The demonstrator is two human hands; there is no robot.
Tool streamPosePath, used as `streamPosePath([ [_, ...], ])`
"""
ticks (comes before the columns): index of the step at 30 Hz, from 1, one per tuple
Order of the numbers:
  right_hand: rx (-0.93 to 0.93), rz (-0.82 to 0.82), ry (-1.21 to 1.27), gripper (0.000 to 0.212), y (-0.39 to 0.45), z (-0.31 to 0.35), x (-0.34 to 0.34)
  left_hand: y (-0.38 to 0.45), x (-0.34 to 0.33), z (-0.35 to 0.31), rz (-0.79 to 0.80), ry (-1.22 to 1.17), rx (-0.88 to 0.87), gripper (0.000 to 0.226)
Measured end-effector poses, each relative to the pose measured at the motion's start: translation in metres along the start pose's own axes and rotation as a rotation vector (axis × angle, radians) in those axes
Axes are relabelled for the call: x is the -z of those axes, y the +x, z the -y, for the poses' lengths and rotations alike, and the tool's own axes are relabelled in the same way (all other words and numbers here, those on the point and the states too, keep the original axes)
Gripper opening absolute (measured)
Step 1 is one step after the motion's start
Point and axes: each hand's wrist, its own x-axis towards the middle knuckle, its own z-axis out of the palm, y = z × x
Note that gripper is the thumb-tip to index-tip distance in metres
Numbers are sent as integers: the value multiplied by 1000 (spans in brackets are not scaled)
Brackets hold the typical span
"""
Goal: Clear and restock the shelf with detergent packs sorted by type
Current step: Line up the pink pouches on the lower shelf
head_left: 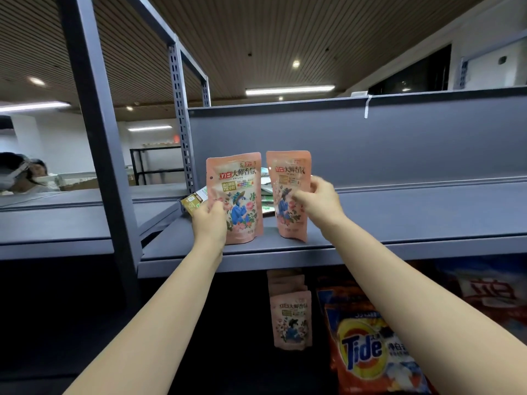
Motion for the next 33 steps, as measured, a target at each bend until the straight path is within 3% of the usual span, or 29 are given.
streamPosePath([
  [4,-78,7,-50,22,-7,-10,-4,-10,2,-3,-62,42,-18,28],
  [11,90,-239,163,17,-50,-16,15,-30,3,-2,-352,-67,-85,45],
  [16,179,-292,237,17,-88,-28,36,-49,6,19,-333,-141,-100,46],
  [19,158,-238,112,19,-102,-54,39,-71,8,45,-311,-134,-66,43],
  [24,-19,-71,-84,26,-119,-123,30,-111,15,103,-260,9,44,47],
  [28,-342,123,-224,21,-124,-173,16,-127,27,166,-172,168,253,41],
  [30,-504,258,-308,30,-116,-199,5,-124,32,196,-133,304,361,39],
  [33,-641,272,-327,37,-103,-219,-8,-119,30,221,-83,306,474,27],
])
